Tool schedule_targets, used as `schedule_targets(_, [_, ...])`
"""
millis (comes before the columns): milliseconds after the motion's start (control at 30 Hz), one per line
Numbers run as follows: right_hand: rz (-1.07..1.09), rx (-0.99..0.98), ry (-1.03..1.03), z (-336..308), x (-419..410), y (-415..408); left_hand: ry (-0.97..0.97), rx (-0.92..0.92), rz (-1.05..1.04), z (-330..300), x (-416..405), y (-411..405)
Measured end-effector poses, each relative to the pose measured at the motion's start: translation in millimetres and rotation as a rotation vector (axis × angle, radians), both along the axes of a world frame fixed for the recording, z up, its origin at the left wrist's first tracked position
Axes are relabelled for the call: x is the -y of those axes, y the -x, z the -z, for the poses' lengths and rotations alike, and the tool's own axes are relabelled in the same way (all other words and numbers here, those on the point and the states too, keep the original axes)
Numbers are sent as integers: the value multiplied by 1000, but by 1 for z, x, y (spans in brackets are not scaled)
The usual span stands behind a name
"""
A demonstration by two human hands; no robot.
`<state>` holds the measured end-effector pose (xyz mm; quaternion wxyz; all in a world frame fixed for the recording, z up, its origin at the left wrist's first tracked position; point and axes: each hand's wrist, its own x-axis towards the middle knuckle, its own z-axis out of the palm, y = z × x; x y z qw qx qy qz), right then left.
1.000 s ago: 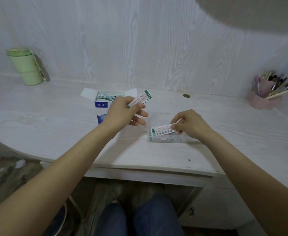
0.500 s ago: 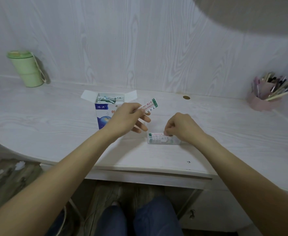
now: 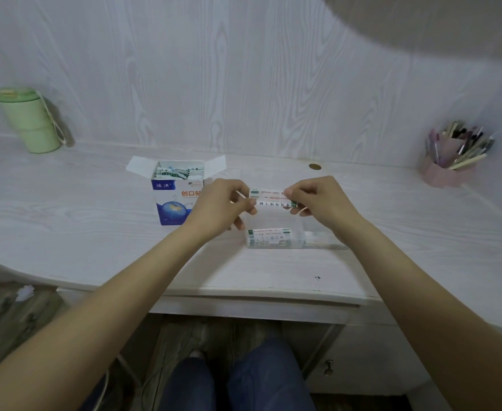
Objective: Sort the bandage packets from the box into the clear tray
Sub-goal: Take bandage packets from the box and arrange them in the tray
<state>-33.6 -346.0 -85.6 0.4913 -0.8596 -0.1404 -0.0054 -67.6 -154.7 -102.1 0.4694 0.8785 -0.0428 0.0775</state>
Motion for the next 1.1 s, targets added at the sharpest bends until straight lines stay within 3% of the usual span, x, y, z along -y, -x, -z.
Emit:
schedule_targets(200, [28,21,141,16,-1,0,-215,11,-7,9,3,-3])
schedule_targets(600, [6,171,632,30,-12,1,-570,9,32,11,7,-6])
schedule_targets(833, [23,131,700,26,-16,0,-637,-58,50,8,10,-10])
schedule_targets(1100, [3,90,639,20,-14,-1,-573,7,21,7,8,-6])
